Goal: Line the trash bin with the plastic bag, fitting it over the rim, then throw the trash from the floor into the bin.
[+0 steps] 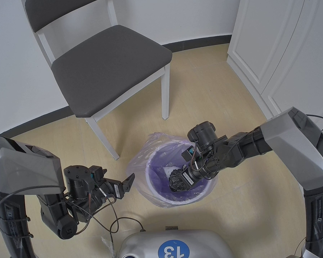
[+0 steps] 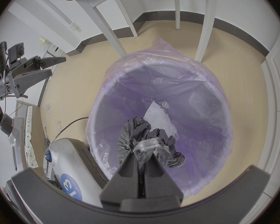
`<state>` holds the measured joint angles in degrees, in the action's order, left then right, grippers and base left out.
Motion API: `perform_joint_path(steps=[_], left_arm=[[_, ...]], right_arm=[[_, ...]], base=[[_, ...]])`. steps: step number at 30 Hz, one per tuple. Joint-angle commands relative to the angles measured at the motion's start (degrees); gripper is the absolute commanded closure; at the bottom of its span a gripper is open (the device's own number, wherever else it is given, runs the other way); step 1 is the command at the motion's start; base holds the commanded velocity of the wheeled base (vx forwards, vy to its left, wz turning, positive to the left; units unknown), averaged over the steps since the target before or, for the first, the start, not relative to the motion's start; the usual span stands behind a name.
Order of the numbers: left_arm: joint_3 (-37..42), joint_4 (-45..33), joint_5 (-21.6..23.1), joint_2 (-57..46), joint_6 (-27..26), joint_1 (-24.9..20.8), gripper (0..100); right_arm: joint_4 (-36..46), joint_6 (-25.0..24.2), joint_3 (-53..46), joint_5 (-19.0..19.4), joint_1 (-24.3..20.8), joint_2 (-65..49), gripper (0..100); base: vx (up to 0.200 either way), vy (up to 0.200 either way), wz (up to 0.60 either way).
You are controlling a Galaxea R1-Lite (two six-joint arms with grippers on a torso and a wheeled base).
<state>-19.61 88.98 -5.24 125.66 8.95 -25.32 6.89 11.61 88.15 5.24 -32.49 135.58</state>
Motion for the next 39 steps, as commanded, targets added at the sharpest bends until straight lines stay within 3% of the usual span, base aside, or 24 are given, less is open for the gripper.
perform_joint_path(steps=[1, 14, 25, 28, 32, 39], left_arm=[[0.02, 1.02, -0.03, 0.20, 0.02, 0.01, 0], [-2.89, 1.02, -0.03, 2.92, -0.07, -0.34, 0], [-15.63, -1.18, 0.06, 13.21, -0.77, 1.41, 0], [-21.78, -4.78, 0.06, 17.16, -0.77, 5.11, 0], [-27.14, -6.36, 0.14, 19.53, -0.69, 8.80, 0], [-31.54, -9.35, 1.55, 23.75, -0.77, 10.11, 0]], right_arm=[[-0.21, 0.17, 0.18, 0.03, -0.03, 0.56, 0], [-0.47, -0.62, -1.67, 0.03, 0.58, -7.62, 0], [-2.84, -0.44, -12.92, 0.03, 11.04, -17.81, 0], [-7.94, -0.44, -17.31, -0.14, 14.38, -17.11, 0], [-14.80, -0.53, -21.00, -2.17, 15.00, -14.56, 0], [-22.00, -0.62, -25.04, -3.57, 15.17, -9.55, 0]], base=[[0.000, 0.000, 0.00], [0.000, 0.000, 0.00], [0.000, 0.000, 0.00], [0.000, 0.000, 0.00], [0.000, 0.000, 0.00], [0.000, 0.000, 0.00]])
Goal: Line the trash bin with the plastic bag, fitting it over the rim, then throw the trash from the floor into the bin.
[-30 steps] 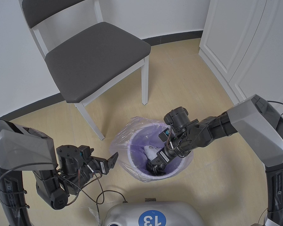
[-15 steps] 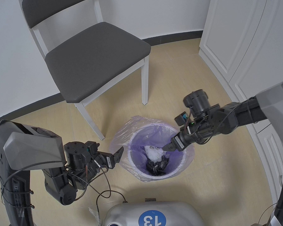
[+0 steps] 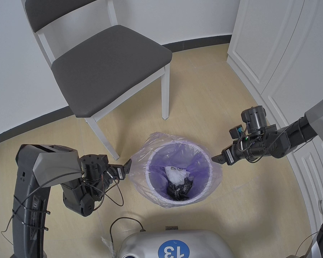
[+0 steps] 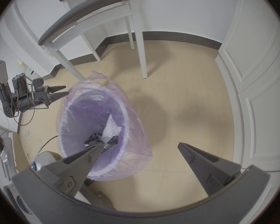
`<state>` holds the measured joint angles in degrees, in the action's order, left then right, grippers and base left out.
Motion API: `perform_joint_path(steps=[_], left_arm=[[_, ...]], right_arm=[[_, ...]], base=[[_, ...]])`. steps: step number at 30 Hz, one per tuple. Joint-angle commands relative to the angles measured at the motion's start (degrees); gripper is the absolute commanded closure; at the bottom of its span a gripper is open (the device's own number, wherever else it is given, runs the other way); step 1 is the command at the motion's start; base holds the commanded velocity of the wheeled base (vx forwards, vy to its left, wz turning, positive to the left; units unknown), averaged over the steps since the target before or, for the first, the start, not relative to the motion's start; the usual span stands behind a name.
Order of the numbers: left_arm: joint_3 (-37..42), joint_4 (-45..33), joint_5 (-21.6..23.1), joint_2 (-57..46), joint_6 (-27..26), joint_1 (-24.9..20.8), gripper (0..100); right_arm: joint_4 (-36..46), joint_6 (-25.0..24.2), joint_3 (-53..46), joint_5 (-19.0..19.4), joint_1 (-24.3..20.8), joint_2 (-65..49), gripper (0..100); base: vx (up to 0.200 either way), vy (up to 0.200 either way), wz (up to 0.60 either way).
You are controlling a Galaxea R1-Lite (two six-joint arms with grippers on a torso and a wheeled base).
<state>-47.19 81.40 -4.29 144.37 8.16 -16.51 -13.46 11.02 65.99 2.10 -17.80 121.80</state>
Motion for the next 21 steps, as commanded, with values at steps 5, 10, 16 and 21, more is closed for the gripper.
perform_joint_path(steps=[5, 10, 16, 21], left_arm=[[-7.74, -3.96, 0.60, 7.33, 0.02, 0.77, 0], [-8.62, -4.49, 0.60, 7.85, 0.02, 1.04, 0], [-7.04, -4.14, 0.42, 6.27, 0.11, 1.04, 0], [-7.21, -4.40, 0.34, 6.45, 0.02, -0.02, 0]], right_arm=[[-2.45, -0.03, -3.06, -0.51, 0.04, 8.02, 0], [-4.65, 0.05, -2.62, -0.51, 0.04, 11.01, 0], [-8.87, -0.21, -0.68, -0.34, 0.40, 15.58, 0], [-9.83, -1.18, 2.57, -0.25, 0.31, 18.65, 0]], base=[[0.000, 0.000, 0.00], [0.000, 0.000, 0.00], [0.000, 0.000, 0.00], [0.000, 0.000, 0.00]])
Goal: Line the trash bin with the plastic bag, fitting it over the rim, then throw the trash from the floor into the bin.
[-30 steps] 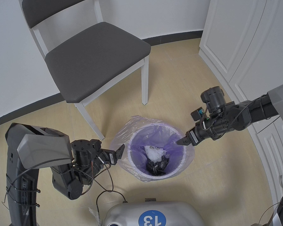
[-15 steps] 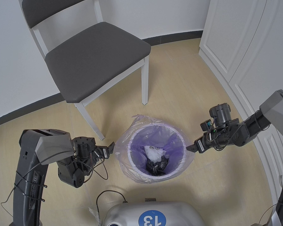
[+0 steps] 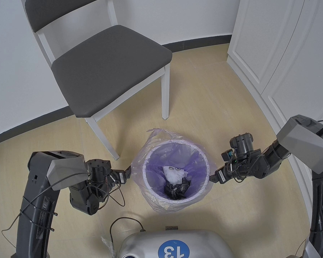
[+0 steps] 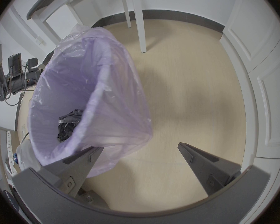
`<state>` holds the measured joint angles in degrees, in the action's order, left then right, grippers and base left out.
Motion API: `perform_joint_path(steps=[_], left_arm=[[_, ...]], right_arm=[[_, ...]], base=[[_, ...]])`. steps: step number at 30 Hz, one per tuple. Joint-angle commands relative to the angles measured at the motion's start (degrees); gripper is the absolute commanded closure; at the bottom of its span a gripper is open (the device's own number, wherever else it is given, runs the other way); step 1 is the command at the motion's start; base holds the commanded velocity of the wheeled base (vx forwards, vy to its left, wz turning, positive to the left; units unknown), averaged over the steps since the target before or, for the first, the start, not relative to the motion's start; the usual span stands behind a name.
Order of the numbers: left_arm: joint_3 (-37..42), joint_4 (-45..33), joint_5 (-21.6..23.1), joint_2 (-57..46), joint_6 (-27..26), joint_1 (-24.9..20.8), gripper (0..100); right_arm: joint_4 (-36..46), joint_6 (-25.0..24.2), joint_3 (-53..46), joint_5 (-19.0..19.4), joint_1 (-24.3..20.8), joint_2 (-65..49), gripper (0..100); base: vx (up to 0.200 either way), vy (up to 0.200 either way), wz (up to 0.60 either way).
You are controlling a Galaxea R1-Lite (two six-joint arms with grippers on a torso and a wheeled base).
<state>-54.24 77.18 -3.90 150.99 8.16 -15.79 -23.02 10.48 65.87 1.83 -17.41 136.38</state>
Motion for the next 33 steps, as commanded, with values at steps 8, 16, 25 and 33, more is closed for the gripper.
perform_joint_path(steps=[8, 16, 25, 33], left_arm=[[2.03, 0.87, -1.72, -2.55, 0.02, -0.56, 0], [14.42, 6.93, -1.90, -13.80, -2.18, -0.82, 0], [25.06, 12.82, -2.60, -25.48, -6.31, -2.76, 0], [29.80, 12.65, -2.69, -40.78, -6.57, -3.20, 0]], right_arm=[[-0.45, -0.99, 2.34, 0.37, 2.47, 3.02, 0], [-5.20, -0.99, -8.03, 0.81, 4.93, -11.13, 0], [-9.59, -1.26, -17.97, 0.72, 5.89, -27.04, 0], [-17.59, -6.88, -24.38, -0.33, 6.77, -41.45, 0]], base=[[0.000, 0.000, 0.00], [0.000, 0.000, 0.00], [0.000, 0.000, 0.00], [0.000, 0.000, 0.00]])
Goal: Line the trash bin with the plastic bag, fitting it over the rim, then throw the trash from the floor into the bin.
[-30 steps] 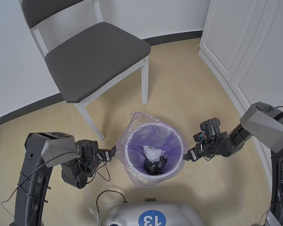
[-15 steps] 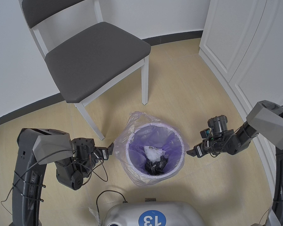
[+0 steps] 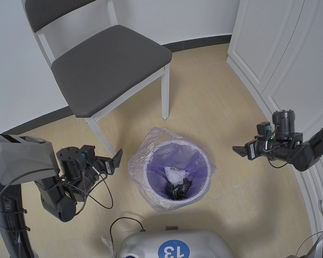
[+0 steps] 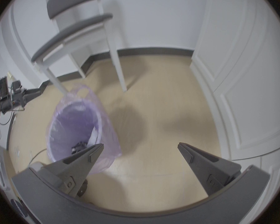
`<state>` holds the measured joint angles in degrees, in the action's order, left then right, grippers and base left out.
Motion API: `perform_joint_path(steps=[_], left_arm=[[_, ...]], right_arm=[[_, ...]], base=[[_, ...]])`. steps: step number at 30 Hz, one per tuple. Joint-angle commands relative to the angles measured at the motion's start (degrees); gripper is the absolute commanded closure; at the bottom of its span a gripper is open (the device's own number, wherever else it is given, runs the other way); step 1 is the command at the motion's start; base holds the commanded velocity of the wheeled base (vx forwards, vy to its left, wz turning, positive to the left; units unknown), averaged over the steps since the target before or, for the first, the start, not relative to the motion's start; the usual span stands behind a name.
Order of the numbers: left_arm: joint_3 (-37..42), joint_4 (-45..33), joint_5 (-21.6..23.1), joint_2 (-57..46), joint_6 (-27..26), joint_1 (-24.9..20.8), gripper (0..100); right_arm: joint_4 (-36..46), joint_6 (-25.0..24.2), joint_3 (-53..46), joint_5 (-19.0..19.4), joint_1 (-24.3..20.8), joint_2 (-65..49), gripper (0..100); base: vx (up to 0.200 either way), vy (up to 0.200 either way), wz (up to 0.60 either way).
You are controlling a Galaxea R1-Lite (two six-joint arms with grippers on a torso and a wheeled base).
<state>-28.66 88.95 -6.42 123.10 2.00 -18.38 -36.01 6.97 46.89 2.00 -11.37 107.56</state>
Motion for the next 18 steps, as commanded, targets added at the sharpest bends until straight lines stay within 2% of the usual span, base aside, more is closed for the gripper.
perform_joint_path(steps=[1, 5, 8, 11, 12, 13, 15, 18], left_arm=[[5.02, 0.17, -0.17, -16.75, -0.68, -0.60, 0], [6.07, -3.35, -0.17, -25.01, -1.03, -0.43, 0], [6.07, -11.00, -0.17, -35.21, -1.03, 0.01, 0], [6.16, -16.97, -0.17, -42.24, -1.03, 0.10, 0], [6.51, -22.16, -0.26, -47.34, -1.03, 0.19, 0], [6.60, -22.69, -0.26, -47.78, -1.03, 0.19, 0], [8.36, -29.89, -0.34, -54.81, -0.86, 0.45, 0], [9.32, -31.65, -0.78, -57.45, -0.77, 0.72, 0]], right_arm=[[-7.06, -4.42, -7.60, -0.68, 0.83, -16.59, 0], [-11.19, -4.78, -11.82, -2.53, 1.53, -25.03, 0], [-12.42, -4.69, -17.27, -4.11, 3.11, -36.10, 0], [-11.89, -4.78, -21.66, -3.93, 3.82, -44.89, 0], [-11.63, -5.04, -25.26, -3.58, 3.82, -51.48, 0], [-11.54, -5.04, -25.62, -3.58, 3.82, -52.01, 0], [-10.31, -5.13, -31.15, -3.58, 3.82, -61.59, 0], [-9.34, -5.13, -32.82, -3.58, 3.82, -65.02, 0]], base=[[0.000, 0.000, 0.00], [0.000, 0.000, 0.00], [0.000, 0.000, 0.00], [0.000, 0.000, 0.00], [0.000, 0.000, 0.00], [0.000, 0.000, 0.00], [0.000, 0.000, 0.00], [0.000, 0.000, 0.00]])
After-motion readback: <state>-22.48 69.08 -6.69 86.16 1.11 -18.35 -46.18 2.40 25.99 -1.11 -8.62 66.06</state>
